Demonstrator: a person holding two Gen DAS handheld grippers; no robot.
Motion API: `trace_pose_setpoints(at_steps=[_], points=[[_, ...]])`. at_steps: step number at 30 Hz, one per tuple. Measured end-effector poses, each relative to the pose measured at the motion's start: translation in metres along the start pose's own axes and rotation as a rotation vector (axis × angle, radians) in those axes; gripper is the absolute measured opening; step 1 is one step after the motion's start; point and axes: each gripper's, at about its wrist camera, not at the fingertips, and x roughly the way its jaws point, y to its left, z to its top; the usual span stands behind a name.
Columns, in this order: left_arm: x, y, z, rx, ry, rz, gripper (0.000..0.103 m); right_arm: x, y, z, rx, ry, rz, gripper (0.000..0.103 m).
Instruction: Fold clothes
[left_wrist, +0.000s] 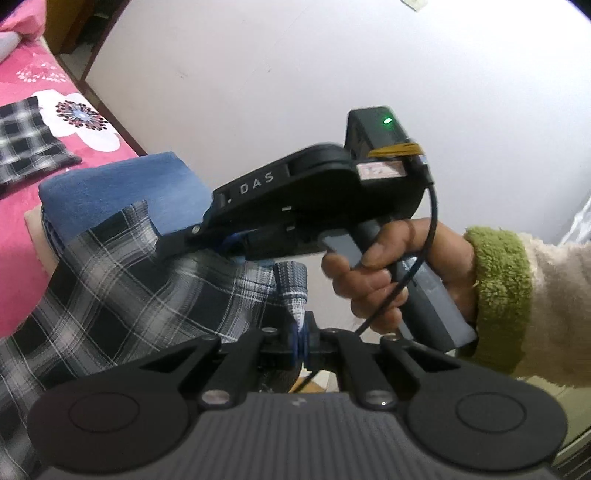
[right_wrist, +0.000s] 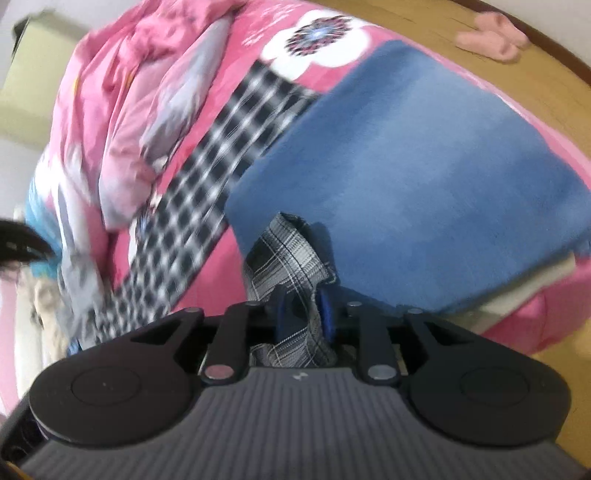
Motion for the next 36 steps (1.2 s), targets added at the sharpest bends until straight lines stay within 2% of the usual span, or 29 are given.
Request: trace_pose_setpoints(at_steps=[5,11,15,18,23,25,27,28,30,31,35,36], points=[[-0.024,-0.014,0.007,-0.02,-0.078,0.003,0.003,-0.018,0.042,0.011,-0.119,-0.041,0.08,0.001],[-0.061,-0.016,0.041,-0.01,-0.235,0.105,0.003,-0.014,0.108,0.046,-0.276,-0.083,0.234,0.001],[-0.062,-0.016,0.056,-0.002,-0.294,0.116,0.003,-0.031,0.116,0.063,-0.322,-0.154,0.247,0.001],[-0.038,-0.013,0.052,-0.003,-0.277,0.112,0.003,-0.041,0.11,0.073,-0.332,-0.201,0.229,0.001],[0.026,0.007,0.021,-0.057,-0.159,0.118,0.004,-0.022,0.036,0.067,-0.25,-0.201,0.057,0.001],[0.051,0.011,0.006,-0.059,-0.085,0.115,0.01,-0.011,0.006,0.062,-0.217,-0.186,-0.022,0.001],[0.06,0.009,-0.006,-0.054,-0.026,0.096,0.029,-0.008,-0.02,0.06,-0.146,-0.178,-0.092,0.004],[0.063,0.008,-0.011,-0.053,0.001,0.086,0.031,-0.008,-0.029,0.059,-0.112,-0.185,-0.116,0.005],[0.051,0.006,-0.014,-0.063,0.005,0.075,0.049,-0.018,-0.034,0.056,-0.064,-0.221,-0.114,0.005],[0.045,0.005,-0.015,-0.067,0.007,0.069,0.053,-0.024,-0.037,0.054,-0.042,-0.24,-0.11,0.005],[0.004,0.004,-0.025,-0.103,0.032,0.073,0.057,-0.046,-0.02,0.035,-0.023,-0.284,-0.063,0.006],[-0.018,0.009,-0.03,-0.118,0.032,0.088,0.057,-0.049,-0.012,0.027,-0.014,-0.282,-0.041,0.006]])
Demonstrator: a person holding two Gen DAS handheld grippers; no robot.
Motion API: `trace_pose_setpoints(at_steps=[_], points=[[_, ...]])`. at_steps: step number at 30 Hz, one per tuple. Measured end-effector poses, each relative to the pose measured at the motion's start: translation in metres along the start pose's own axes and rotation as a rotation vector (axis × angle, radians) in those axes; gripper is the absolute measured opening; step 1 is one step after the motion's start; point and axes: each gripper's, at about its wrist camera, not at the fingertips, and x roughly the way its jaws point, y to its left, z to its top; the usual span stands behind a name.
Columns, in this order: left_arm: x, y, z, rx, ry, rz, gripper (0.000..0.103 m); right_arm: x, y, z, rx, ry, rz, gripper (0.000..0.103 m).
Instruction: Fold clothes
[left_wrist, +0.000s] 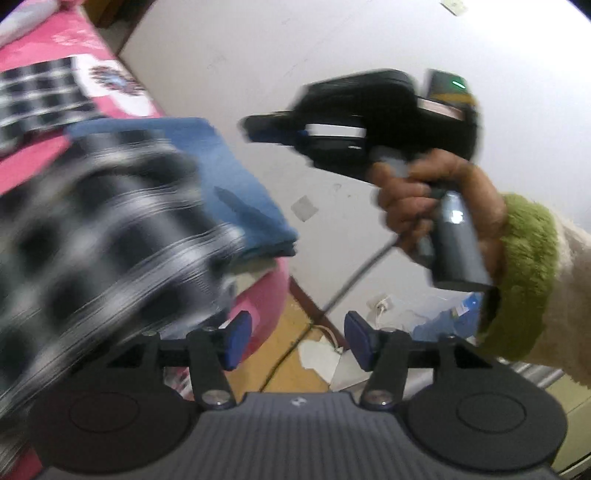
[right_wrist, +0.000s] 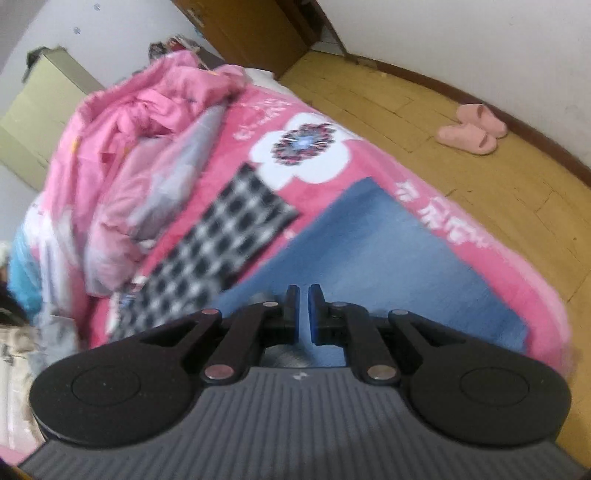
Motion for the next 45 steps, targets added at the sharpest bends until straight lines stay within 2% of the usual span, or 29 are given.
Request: trace_pose_setpoints(at_steps=[3,5,8,10,12,15,17,20,23,25,29,32,37,38,39,42,45], points=[[-0.053,0.028,-0.018,-0.095,0.0,0.078,0.058,-0.014,0.025,-0.023,0.041,0.016,0.067,0.008],[-0.097,0.051,-0.03,-0.186,0.003,0.158,0.058,-0.016,0.042,-0.045,0.073,0.055,0.116,0.012],[-0.159,0.091,-0.047,-0.316,0.018,0.286,0.058,-0.006,0.061,-0.089,0.14,0.165,0.163,0.025],[-0.196,0.115,-0.062,-0.387,0.031,0.374,0.058,0.011,0.071,-0.123,0.197,0.251,0.168,0.026],[-0.234,0.137,-0.08,-0.464,0.041,0.466,0.058,0.031,0.077,-0.149,0.241,0.316,0.135,0.029],[-0.297,0.167,-0.107,-0.563,0.033,0.618,0.058,0.06,0.083,-0.183,0.3,0.369,0.012,0.031],[-0.334,0.184,-0.123,-0.599,0.024,0.704,0.058,0.071,0.096,-0.19,0.261,0.339,-0.027,0.031],[-0.372,0.21,-0.137,-0.712,-0.027,0.755,0.058,0.092,0.122,-0.197,0.235,0.378,-0.063,0.031],[-0.41,0.236,-0.151,-0.824,-0.079,0.804,0.058,0.103,0.134,-0.213,0.345,0.425,-0.072,0.031],[-0.427,0.249,-0.158,-0.873,-0.115,0.807,0.058,0.111,0.143,-0.223,0.401,0.455,-0.068,0.031],[-0.447,0.272,-0.169,-0.952,-0.132,0.792,0.056,0.135,0.176,-0.238,0.415,0.533,-0.065,0.031],[-0.454,0.286,-0.18,-1.025,-0.146,0.784,0.054,0.154,0.223,-0.245,0.207,0.581,-0.013,0.031],[-0.467,0.304,-0.197,-1.106,-0.18,0.769,0.053,0.185,0.317,-0.292,-0.512,0.673,0.098,0.031],[-0.469,0.307,-0.199,-1.108,-0.183,0.771,0.053,0.188,0.325,-0.304,-0.61,0.695,0.115,0.031],[-0.471,0.31,-0.201,-1.109,-0.186,0.771,0.053,0.19,0.328,-0.317,-0.671,0.729,0.124,0.031],[-0.483,0.319,-0.208,-1.115,-0.194,0.763,0.053,0.174,0.327,-0.342,-0.746,0.832,0.157,0.032],[-0.496,0.329,-0.214,-1.127,-0.208,0.758,0.053,0.149,0.326,-0.358,-0.839,0.896,0.159,0.031]])
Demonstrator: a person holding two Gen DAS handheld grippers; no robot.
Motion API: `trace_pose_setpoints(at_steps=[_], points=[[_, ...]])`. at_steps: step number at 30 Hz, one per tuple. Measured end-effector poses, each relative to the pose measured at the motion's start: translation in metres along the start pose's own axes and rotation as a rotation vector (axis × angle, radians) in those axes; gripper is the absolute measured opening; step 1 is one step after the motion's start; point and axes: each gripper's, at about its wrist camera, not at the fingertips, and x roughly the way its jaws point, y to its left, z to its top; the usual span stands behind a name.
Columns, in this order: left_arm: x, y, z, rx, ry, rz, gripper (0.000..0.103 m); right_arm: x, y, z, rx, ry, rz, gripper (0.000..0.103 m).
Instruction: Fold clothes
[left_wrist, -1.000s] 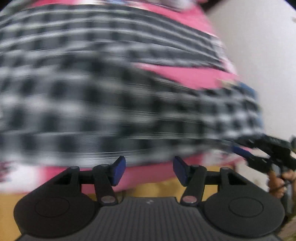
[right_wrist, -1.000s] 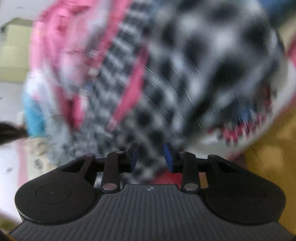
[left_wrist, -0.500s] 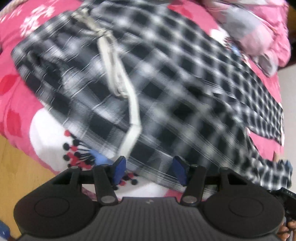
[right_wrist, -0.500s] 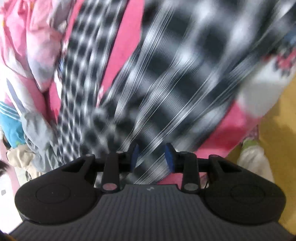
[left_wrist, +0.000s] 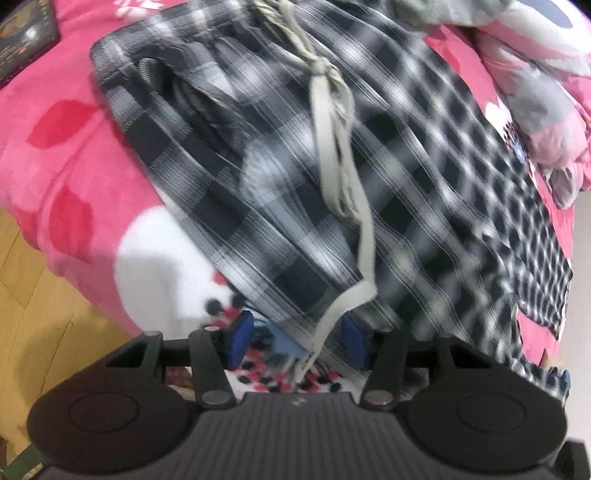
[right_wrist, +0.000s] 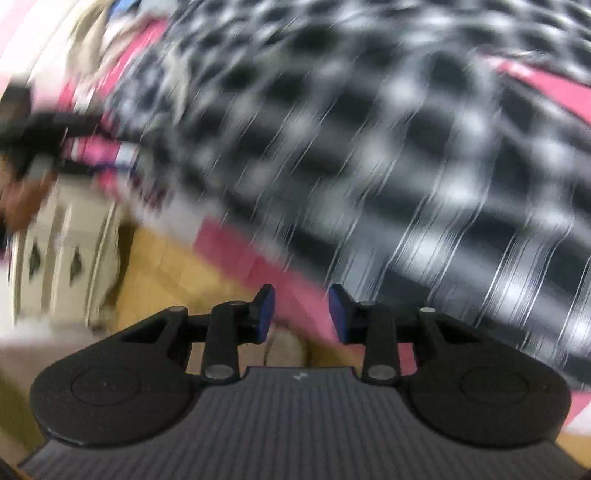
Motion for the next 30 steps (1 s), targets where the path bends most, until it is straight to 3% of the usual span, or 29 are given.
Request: trace_pose_setpoints(at_steps=[4,7,12,14,17,20,23,30], points=[[-0.002,0.01,0.008,-0.027,-0.019,-0.003,0.053,-0.005,0.02,-0.005,-0.097,0.026,-0.046,0.031],[-0.003,0.014,0.014,-0.037,-0.031,-0.004,0.048,-0.018,0.028,0.017,-0.101,-0.094,-0.064,0.031],[0.002,0.018,0.018,-0.045,-0.037,0.019,0.026,-0.006,0.044,0.058,-0.171,-0.206,-0.051,0.032],[0.001,0.023,0.018,-0.044,-0.042,0.025,0.02,0.01,0.053,0.064,-0.231,-0.182,-0.037,0.032],[-0.003,0.03,0.019,-0.051,-0.052,0.008,0.021,0.029,0.067,0.057,-0.293,-0.086,0.024,0.029],[-0.007,0.036,0.021,-0.06,-0.064,-0.034,0.033,0.027,0.083,0.04,-0.377,-0.041,0.049,0.027],[-0.009,0.043,0.03,-0.079,-0.084,-0.044,0.038,0.025,0.095,0.042,-0.428,-0.06,0.021,0.026],[0.014,0.044,0.047,-0.175,-0.084,-0.028,0.035,0.033,0.109,0.081,-0.447,-0.186,-0.072,0.028]])
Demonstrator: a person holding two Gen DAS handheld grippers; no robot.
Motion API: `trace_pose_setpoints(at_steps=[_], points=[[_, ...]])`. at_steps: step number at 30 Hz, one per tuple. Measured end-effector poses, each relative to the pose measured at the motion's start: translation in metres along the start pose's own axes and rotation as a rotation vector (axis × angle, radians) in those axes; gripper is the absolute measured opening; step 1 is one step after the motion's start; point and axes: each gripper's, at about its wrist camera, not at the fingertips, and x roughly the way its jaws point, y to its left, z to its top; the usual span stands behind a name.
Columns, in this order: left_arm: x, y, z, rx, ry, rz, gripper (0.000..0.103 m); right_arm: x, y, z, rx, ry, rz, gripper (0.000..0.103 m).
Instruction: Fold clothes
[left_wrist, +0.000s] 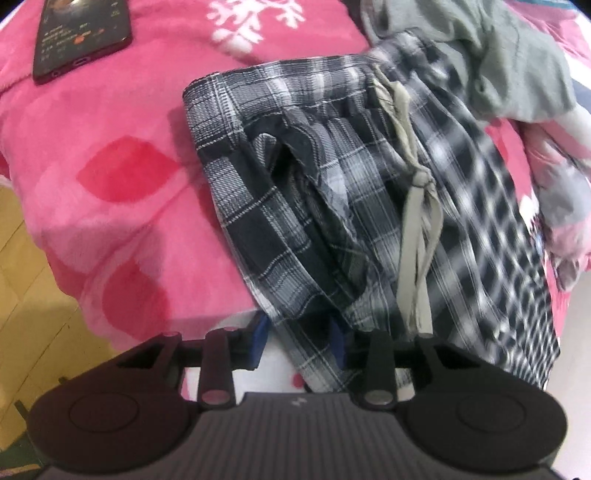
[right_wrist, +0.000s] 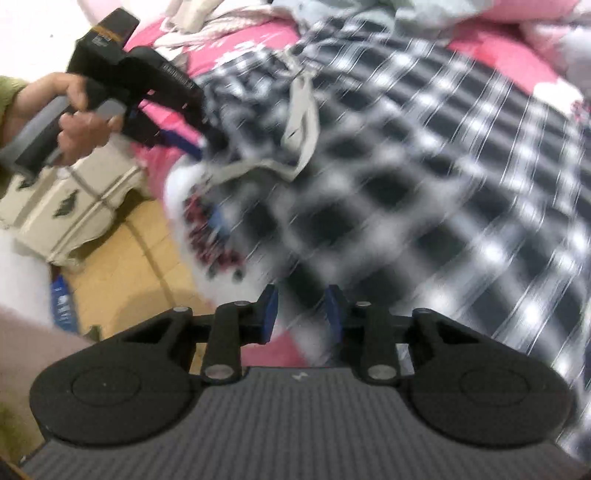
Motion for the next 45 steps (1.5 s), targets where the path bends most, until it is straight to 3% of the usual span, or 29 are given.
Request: trace_pose_setpoints(at_steps=[1,3,8,12,14,18,20,25,29,32,33,38,43,45], points=[[0.001,-0.002,0.0,0.0,-0.005,0.007,0.032,0.005,0.001,0.003,-0.008,0.001,-0.014,0.028],[-0.001,-0.006,-0.002,0.024,-0.021,0.024,0.004,0.015,0.005,0.001,-0.002,0.043,0.02,0.028],[-0.021,-0.017,-0.008,0.069,-0.054,0.007,0.003,0.008,0.021,-0.008,-0.036,0.1,0.12,0.026],[-0.026,0.01,-0.012,0.064,-0.007,0.055,0.004,0.01,0.018,-0.016,0.071,0.102,0.125,0.028],[-0.022,0.018,-0.011,0.023,0.018,0.019,0.006,0.011,0.015,-0.019,0.129,0.106,0.128,0.028],[-0.036,0.02,-0.011,0.02,-0.013,-0.033,0.04,0.012,0.014,-0.025,0.162,0.101,0.151,0.028],[-0.042,0.017,-0.011,0.047,-0.032,-0.041,0.048,0.009,0.014,-0.024,0.153,0.093,0.174,0.029],[-0.03,0.003,0.006,0.126,-0.037,0.048,0.043,0.0,0.005,-0.01,0.175,0.029,0.218,0.029],[-0.023,0.002,0.014,0.121,-0.047,0.06,0.037,-0.002,-0.006,0.013,0.208,-0.057,0.211,0.029],[-0.017,0.005,0.012,0.096,-0.052,0.089,0.01,0.01,0.0,0.031,0.154,-0.088,0.203,0.029],[-0.015,0.007,0.011,0.093,-0.054,0.095,0.006,0.014,0.003,0.038,0.131,-0.098,0.209,0.029],[-0.025,0.014,0.0,0.138,-0.083,0.092,0.004,0.035,0.024,0.071,-0.009,-0.114,0.207,0.029],[-0.034,0.034,0.0,0.094,-0.075,0.052,0.004,0.063,0.044,0.097,-0.04,-0.085,0.221,0.034],[-0.037,0.044,0.002,0.052,-0.064,-0.005,0.008,0.076,0.053,0.101,-0.042,-0.055,0.235,0.034]])
